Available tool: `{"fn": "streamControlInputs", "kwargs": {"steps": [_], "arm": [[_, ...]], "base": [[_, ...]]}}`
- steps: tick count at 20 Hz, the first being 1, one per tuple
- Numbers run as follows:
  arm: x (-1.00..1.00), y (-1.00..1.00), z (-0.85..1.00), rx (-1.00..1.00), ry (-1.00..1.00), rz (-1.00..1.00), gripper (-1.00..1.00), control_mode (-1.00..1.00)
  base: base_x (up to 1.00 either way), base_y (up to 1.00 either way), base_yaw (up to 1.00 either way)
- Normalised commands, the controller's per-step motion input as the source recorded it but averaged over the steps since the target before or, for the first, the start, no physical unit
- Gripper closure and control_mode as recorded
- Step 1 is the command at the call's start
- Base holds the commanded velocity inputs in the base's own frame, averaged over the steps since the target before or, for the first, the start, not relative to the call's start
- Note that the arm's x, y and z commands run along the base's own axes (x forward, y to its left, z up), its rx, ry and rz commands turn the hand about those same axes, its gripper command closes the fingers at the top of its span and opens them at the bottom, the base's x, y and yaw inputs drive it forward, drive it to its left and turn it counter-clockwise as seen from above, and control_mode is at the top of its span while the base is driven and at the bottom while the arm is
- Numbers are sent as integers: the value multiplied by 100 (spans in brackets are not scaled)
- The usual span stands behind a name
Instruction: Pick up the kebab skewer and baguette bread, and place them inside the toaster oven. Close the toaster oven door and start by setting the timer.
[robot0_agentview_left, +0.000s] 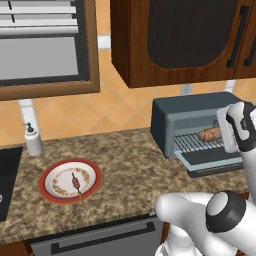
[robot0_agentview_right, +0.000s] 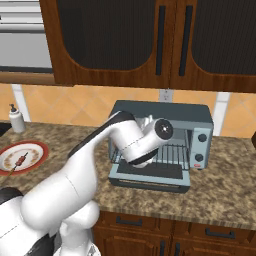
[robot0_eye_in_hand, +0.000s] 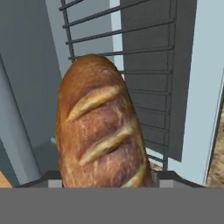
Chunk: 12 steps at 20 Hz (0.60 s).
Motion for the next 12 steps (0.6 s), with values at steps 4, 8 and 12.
{"fn": "streamControlInputs", "kwargs": {"steps": [4,8,12], "arm": [[18,-4,-26,-13,-11,-1,100,-100],[33,1,-12,-10,-4,-6,100,-100],[43,-5,0,0,0,-4,100,-100]], "base": [[0,0,0],[0,0,0],[0,0,0]]}}
